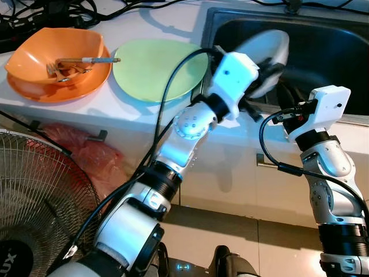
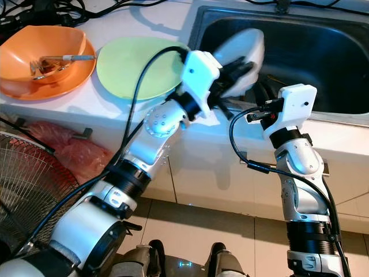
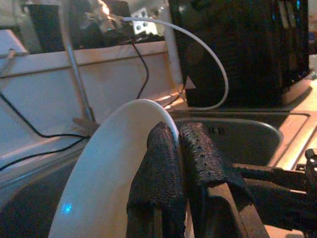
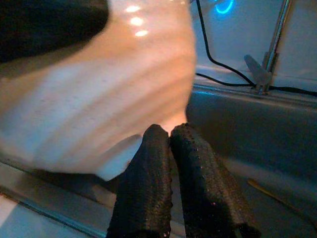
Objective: Kitchen organization
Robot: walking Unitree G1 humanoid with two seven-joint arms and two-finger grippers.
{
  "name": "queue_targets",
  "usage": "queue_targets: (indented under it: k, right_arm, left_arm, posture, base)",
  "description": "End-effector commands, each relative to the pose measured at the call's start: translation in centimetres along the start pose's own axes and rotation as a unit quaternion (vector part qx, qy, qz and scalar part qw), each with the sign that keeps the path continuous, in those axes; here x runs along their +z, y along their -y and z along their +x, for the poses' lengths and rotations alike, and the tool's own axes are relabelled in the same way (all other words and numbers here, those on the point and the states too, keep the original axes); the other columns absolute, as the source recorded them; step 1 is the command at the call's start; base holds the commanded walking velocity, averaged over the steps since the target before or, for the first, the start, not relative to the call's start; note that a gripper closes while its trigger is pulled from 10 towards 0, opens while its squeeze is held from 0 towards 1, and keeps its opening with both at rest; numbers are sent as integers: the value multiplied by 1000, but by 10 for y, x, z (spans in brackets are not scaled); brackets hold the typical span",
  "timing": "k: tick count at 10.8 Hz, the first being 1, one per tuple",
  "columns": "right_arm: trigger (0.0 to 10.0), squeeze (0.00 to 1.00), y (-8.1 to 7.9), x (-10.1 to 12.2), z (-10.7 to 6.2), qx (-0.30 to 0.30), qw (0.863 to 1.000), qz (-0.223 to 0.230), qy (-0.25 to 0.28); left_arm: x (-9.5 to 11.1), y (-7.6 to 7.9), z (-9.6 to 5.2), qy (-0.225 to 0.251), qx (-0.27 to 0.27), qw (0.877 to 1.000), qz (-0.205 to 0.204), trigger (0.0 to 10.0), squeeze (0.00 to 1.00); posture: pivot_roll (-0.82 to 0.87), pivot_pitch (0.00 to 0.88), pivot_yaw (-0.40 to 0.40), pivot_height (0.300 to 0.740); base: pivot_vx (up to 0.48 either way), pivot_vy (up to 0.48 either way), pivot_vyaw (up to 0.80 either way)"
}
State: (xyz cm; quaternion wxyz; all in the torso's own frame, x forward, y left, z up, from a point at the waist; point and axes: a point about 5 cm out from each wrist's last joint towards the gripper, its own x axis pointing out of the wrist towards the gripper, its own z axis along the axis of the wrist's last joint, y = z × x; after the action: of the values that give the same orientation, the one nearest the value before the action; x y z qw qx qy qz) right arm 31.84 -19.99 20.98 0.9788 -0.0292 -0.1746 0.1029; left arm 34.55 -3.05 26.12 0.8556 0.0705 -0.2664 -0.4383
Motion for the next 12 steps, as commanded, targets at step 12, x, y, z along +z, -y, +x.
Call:
queue_targets:
  k: [12]
  right_arm:
    - [10000,0,-4,1,-15,-11,1000,7,3]
  left_arm:
    - [-1,-17,21,10,78,987,-139,10000,0]
  posture:
    - [-38,223,27,740]
  base:
    - [0,0,0]
